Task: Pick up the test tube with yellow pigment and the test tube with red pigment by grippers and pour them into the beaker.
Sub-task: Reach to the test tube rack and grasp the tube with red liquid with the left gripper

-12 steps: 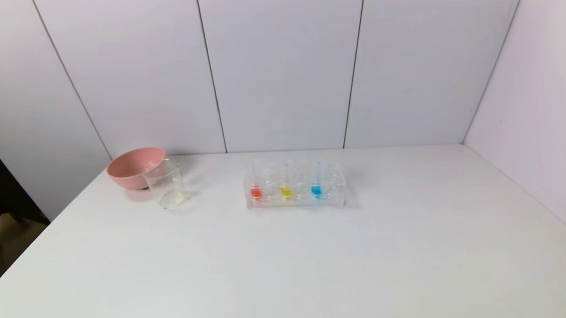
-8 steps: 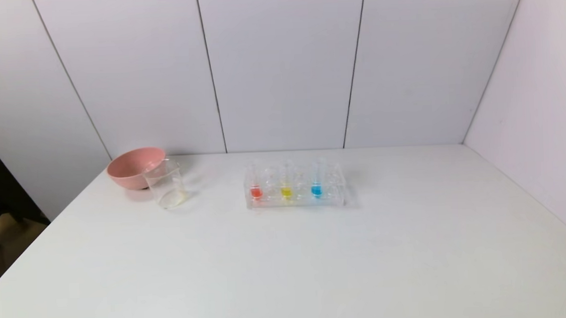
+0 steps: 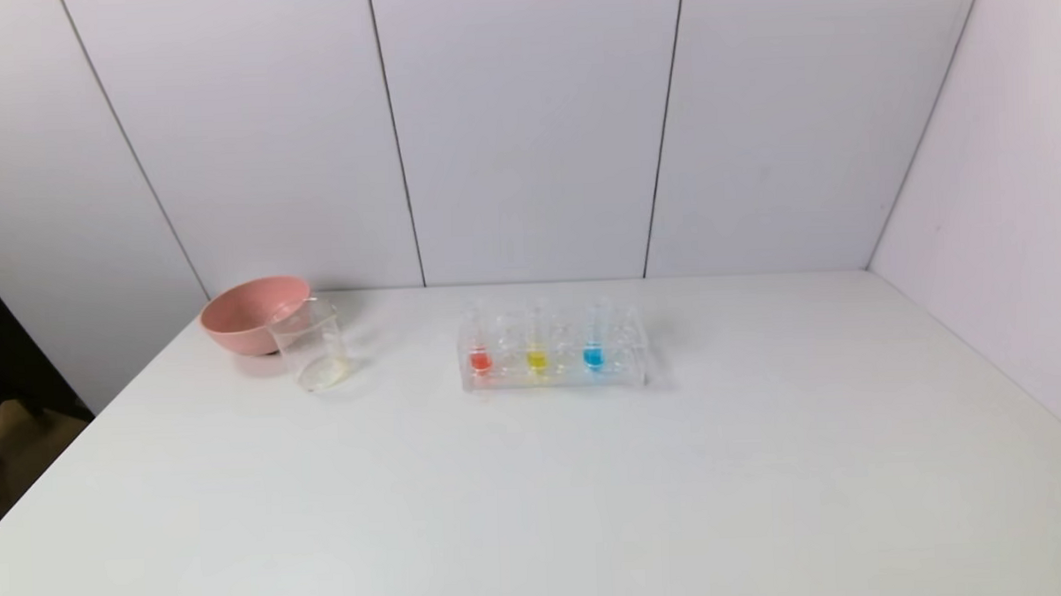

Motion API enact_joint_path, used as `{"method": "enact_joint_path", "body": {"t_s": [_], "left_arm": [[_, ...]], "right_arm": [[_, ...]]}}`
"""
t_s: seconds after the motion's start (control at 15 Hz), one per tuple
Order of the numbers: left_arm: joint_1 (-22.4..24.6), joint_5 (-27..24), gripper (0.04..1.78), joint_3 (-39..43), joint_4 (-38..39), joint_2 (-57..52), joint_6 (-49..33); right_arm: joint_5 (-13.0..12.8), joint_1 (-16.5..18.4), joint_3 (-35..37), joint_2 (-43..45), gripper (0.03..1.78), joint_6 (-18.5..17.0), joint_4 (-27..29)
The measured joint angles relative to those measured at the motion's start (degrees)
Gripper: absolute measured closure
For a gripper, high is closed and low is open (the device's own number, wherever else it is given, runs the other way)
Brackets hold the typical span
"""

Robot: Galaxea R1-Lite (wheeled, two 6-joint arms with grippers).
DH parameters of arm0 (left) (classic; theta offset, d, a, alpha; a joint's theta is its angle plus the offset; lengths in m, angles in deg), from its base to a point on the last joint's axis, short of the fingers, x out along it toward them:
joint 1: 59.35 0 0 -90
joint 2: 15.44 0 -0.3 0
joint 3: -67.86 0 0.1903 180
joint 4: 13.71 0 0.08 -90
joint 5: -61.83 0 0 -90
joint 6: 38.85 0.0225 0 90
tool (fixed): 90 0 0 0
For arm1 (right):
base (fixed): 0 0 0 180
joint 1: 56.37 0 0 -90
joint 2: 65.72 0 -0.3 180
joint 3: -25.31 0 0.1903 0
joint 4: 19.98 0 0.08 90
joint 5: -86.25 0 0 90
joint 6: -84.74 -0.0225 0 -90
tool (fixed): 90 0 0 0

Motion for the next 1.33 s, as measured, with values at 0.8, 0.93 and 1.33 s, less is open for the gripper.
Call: {"method": "enact_joint_path", "body": {"t_s": [0.8,0.93,1.33], "left_arm": [[0.00,-3.49,0.06,-3.30,-0.73,0.28,2.71],[0.00,-7.51,0.06,-8.07,-1.65,3.23,2.90],[-0.11,-16.23,0.06,-17.91,4.57,27.38,3.15]], "right_arm": [[-0.02,0.00,0.00,0.00,0.10,0.00,0.00],[0.00,0.00,0.00,0.00,0.10,0.00,0.00],[0.00,0.00,0.00,0.00,0.10,0.00,0.00]]}}
